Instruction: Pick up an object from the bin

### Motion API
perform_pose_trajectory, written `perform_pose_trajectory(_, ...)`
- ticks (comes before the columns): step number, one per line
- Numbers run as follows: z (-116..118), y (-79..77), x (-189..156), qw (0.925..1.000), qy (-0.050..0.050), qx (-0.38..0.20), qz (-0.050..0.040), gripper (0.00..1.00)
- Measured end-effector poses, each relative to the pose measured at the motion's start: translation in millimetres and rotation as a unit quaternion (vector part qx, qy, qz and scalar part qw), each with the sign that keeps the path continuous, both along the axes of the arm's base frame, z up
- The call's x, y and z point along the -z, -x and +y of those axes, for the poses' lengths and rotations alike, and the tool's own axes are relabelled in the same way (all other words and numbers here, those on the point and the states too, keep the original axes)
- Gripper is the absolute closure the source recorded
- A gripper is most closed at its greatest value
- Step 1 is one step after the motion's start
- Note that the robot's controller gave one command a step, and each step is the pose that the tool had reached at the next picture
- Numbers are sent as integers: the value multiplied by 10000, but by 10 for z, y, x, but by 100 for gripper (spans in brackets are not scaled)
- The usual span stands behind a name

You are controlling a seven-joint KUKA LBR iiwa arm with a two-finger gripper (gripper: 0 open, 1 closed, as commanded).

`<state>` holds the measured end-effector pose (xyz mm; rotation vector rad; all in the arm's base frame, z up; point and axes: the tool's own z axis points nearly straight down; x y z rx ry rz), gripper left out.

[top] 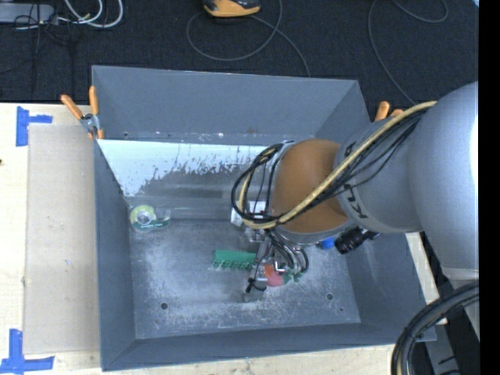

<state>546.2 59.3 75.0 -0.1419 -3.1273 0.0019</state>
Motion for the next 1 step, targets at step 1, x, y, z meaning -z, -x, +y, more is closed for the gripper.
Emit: perform_pose_trajectory(1, 45, 77, -341, 9960, 6, 895, -23, 0)
